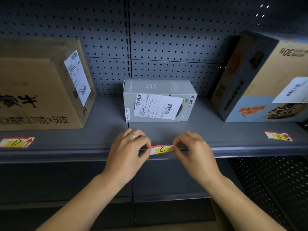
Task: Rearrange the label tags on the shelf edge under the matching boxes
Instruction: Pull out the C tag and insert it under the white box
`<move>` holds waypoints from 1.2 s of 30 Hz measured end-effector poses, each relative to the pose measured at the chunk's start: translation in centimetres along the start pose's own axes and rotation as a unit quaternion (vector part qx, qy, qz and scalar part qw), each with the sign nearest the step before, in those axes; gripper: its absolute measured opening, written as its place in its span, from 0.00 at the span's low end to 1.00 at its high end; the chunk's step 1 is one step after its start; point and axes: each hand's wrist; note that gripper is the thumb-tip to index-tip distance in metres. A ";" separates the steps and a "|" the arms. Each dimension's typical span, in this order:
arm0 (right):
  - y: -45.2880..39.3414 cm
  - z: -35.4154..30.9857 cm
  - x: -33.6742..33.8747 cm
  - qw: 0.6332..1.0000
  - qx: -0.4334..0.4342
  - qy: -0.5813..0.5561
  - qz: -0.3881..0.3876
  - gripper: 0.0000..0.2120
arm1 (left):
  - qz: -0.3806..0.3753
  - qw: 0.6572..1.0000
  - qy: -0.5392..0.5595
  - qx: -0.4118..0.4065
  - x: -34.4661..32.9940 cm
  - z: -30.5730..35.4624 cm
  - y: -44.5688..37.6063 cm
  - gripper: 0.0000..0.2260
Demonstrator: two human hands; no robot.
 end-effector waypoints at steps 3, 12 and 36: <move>0.4 0.2 -0.2 1.000 0.001 0.019 -0.002 0.05 | -0.008 1.000 -0.009 -0.003 -0.5 -0.3 0.3 0.07; 0.5 0.3 -0.6 0.998 0.008 0.060 -0.018 0.04 | -0.013 1.000 -0.002 -0.011 -1.0 -0.8 0.6 0.07; 1.7 1.0 -0.9 0.993 0.036 0.109 -0.022 0.05 | -0.038 0.999 -0.017 -0.014 -1.3 -0.6 2.0 0.08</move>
Point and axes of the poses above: each hand's wrist, its own y-axis away from the middle knuckle, its own x-axis out of the back of the hand, z = x × y, and after that the axes turned 15 degrees about -y, right-handed
